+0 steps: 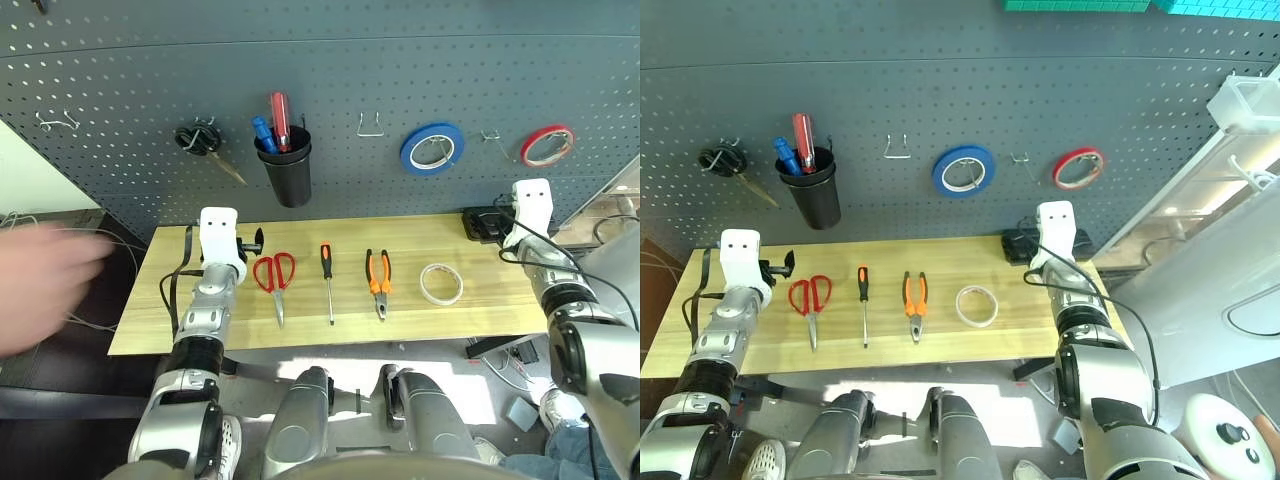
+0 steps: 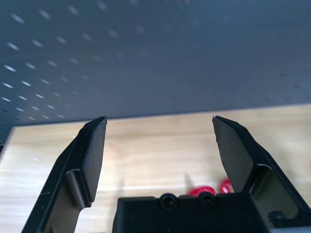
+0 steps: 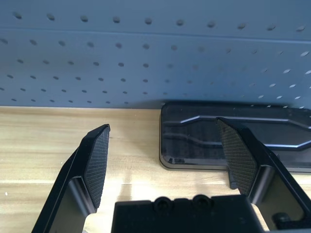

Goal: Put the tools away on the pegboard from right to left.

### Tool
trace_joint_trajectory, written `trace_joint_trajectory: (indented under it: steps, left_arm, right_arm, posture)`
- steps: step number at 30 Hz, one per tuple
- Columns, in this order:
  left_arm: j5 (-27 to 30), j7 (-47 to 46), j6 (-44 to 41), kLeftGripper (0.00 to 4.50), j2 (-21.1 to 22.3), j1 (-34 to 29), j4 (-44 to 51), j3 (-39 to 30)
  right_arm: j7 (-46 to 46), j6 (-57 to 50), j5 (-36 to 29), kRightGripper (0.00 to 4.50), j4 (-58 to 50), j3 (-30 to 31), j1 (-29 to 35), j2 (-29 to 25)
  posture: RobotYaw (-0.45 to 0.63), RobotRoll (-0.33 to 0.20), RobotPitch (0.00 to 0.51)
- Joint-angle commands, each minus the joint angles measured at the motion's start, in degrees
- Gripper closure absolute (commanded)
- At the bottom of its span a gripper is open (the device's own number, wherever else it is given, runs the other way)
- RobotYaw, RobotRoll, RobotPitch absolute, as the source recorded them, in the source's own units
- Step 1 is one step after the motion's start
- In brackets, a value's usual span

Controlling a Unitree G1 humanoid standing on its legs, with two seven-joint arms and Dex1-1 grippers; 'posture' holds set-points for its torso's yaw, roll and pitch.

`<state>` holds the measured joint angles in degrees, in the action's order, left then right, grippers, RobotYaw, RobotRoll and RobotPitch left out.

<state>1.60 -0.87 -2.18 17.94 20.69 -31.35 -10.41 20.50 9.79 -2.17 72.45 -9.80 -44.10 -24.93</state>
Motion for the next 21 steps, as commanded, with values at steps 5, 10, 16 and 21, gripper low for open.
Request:
trace_joint_trajectory:
  steps: [5, 10, 16, 21]
  left_arm:
    - [2.35, 0.99, -3.76, 0.04, 0.02, -1.72, 1.31, -1.92]
    - [2.94, 12.31, -7.84, 0.04, 0.47, -1.86, 8.81, 4.15]
    - [-1.16, 26.53, -12.55, 0.04, 4.18, -3.15, 18.52, 17.31]
    - [-4.72, 34.46, -14.06, 0.04, 5.24, -1.63, 21.9, 26.7]
  right_arm:
    - [0.69, -5.17, -0.47, 0.0, 1.39, -0.85, -0.81, -0.1]
    - [4.57, -13.83, -0.58, 0.0, -0.11, -0.14, -0.79, 0.07]
    - [8.68, -24.47, 2.34, 0.0, -5.76, 5.04, 2.62, 1.18]
    - [10.47, -32.52, 4.02, 0.0, -10.06, 8.86, 5.1, 1.71]
  posture:
    - [0.05, 0.0, 0.188]
    - [0.07, 0.0, 0.182]
    - [0.08, 0.0, 0.17]
    - [0.1, 0.0, 0.174]
